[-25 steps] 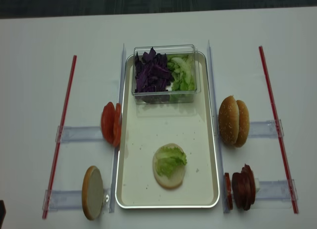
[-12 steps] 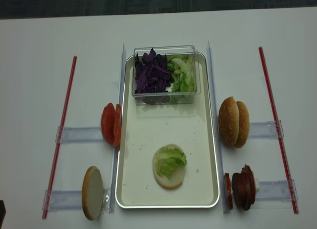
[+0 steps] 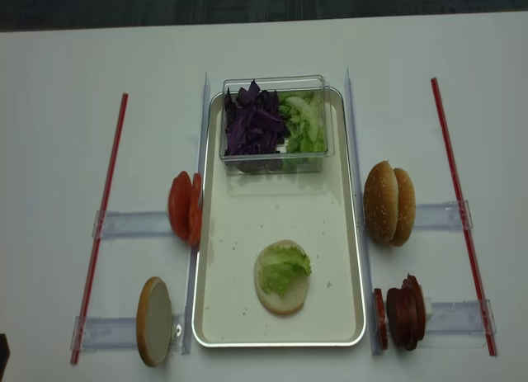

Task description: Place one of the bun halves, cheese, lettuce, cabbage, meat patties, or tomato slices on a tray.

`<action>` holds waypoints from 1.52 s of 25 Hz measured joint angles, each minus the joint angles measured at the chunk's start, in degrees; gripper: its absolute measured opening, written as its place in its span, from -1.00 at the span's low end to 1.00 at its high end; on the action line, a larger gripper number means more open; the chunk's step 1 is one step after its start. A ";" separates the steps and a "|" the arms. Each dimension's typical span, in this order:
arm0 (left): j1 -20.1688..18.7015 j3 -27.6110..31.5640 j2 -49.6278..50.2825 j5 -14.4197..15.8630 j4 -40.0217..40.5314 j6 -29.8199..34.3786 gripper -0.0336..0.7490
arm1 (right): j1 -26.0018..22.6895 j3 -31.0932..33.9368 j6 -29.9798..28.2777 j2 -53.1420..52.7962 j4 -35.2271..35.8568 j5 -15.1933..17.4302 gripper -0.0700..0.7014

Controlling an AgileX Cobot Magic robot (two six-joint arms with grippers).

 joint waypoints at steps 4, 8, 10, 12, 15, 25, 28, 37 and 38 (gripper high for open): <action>0.00 0.00 0.00 0.00 0.00 0.00 -0.34 | 0.00 0.00 0.00 0.00 0.00 0.00 0.06; 0.00 0.00 0.00 0.00 0.00 0.00 -0.34 | 0.00 0.00 0.00 0.00 0.00 0.00 0.06; 0.00 0.00 0.00 0.00 0.00 0.00 -0.34 | 0.00 0.00 0.00 0.00 0.00 0.00 0.06; 0.00 0.00 0.00 0.00 0.00 0.00 -0.34 | 0.00 0.00 0.00 0.00 0.00 0.00 0.06; 0.00 0.00 0.00 0.00 0.00 0.00 -0.34 | 0.00 0.00 0.00 0.00 0.00 0.00 0.06; 0.00 0.00 0.00 0.00 0.00 0.00 -0.34 | 0.00 0.00 0.00 0.00 0.00 0.00 0.06; 0.00 0.00 0.00 0.00 0.00 0.00 -0.34 | 0.00 0.00 0.00 0.00 0.00 0.00 0.06; 0.00 0.00 0.00 0.00 0.00 0.00 -0.34 | 0.00 0.00 0.00 0.00 0.00 0.00 0.06; 0.00 0.00 0.00 0.00 0.00 0.00 -0.34 | 0.00 0.00 0.00 0.00 0.00 0.00 0.06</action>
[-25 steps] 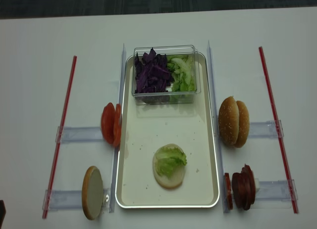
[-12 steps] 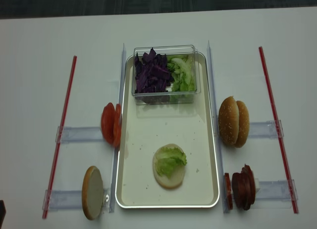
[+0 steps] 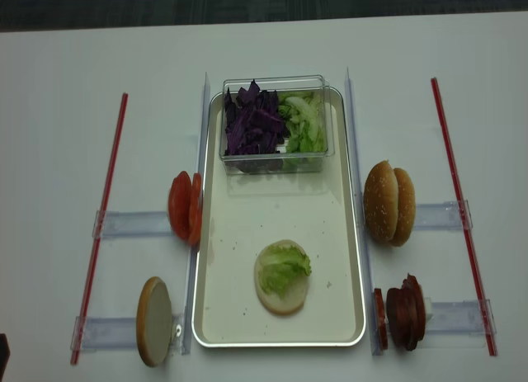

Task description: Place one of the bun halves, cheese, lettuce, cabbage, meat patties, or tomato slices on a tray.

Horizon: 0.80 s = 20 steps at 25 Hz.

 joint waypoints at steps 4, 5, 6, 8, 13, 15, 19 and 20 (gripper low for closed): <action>0.00 0.00 0.00 0.00 0.00 0.00 -0.34 | 0.00 0.00 0.00 0.00 0.00 0.00 0.06; 0.00 0.00 0.00 0.00 0.00 0.00 -0.34 | 0.00 0.00 0.00 0.00 0.00 0.00 0.06; 0.00 0.00 0.00 0.00 0.00 0.00 -0.34 | 0.00 0.00 0.00 0.00 0.00 0.00 0.06; 0.00 0.00 0.00 0.00 0.00 0.00 -0.34 | 0.00 0.00 0.00 0.00 0.00 0.00 0.06; 0.00 0.00 0.00 0.00 0.00 0.00 -0.34 | 0.00 0.00 0.00 0.00 0.00 0.00 0.06; 0.00 0.00 0.00 0.00 0.00 0.00 -0.34 | 0.00 0.00 0.00 0.00 0.00 0.00 0.06; 0.00 0.00 0.00 0.00 0.00 0.00 -0.34 | 0.00 0.00 0.00 0.00 0.00 0.00 0.06; 0.00 0.00 0.00 0.00 0.00 0.00 -0.34 | 0.00 0.00 0.00 0.00 0.00 0.00 0.06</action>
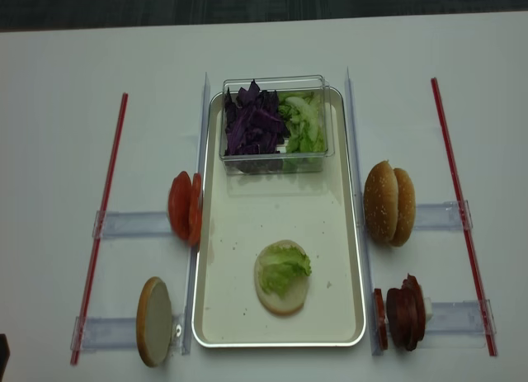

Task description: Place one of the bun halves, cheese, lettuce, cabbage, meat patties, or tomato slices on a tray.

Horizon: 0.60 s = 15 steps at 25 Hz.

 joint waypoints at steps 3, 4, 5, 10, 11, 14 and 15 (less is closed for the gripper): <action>0.00 0.00 0.00 0.00 0.00 0.00 -0.34 | 0.00 0.00 0.00 0.00 0.00 0.00 0.06; 0.00 0.00 0.00 0.00 0.00 0.00 -0.34 | 0.00 0.00 0.00 0.00 0.00 0.00 0.06; 0.00 0.00 0.00 0.00 0.00 0.00 -0.34 | 0.00 0.00 0.00 0.00 0.00 0.00 0.06; 0.00 0.00 0.00 0.00 0.00 0.00 -0.34 | 0.00 0.00 0.00 0.00 0.00 0.00 0.06; 0.00 0.00 0.00 0.00 0.00 0.00 -0.34 | 0.00 0.00 0.00 0.00 0.00 0.00 0.06; 0.00 0.00 0.00 0.00 0.00 0.00 -0.34 | 0.00 0.00 0.00 0.00 0.00 0.00 0.06; 0.00 0.00 0.00 0.00 0.00 0.00 -0.34 | 0.00 0.00 0.00 0.00 0.00 0.00 0.06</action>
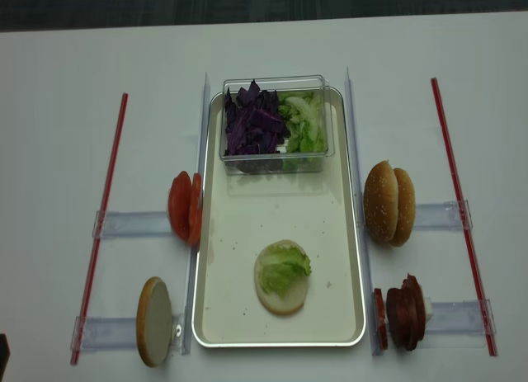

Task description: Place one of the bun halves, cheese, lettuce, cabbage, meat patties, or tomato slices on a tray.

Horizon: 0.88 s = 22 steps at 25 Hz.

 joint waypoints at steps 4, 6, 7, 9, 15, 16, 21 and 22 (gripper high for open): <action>0.00 0.00 0.00 0.00 0.00 0.00 -0.34 | 0.00 0.00 0.00 0.00 0.00 0.00 0.06; 0.00 0.00 0.00 0.00 0.00 0.00 -0.34 | 0.00 0.00 0.00 0.00 0.02 0.00 0.06; 0.00 0.00 0.00 0.00 0.00 0.00 -0.34 | 0.00 0.00 0.00 0.00 0.02 0.00 0.06; 0.00 0.00 0.00 0.00 0.00 0.00 -0.34 | 0.00 0.00 0.00 0.00 0.02 0.00 0.06; 0.00 0.00 0.00 0.00 0.00 0.00 -0.34 | 0.00 0.00 0.00 0.00 0.02 0.00 0.06; 0.00 0.00 0.00 0.00 0.00 0.00 -0.34 | 0.00 0.00 0.00 0.00 0.02 0.00 0.06; 0.00 0.00 0.00 0.00 0.00 0.00 -0.34 | 0.00 0.00 0.00 0.00 0.02 0.00 0.06; 0.00 0.00 0.00 0.00 0.00 0.00 -0.34 | 0.00 0.00 0.00 0.00 0.02 0.00 0.06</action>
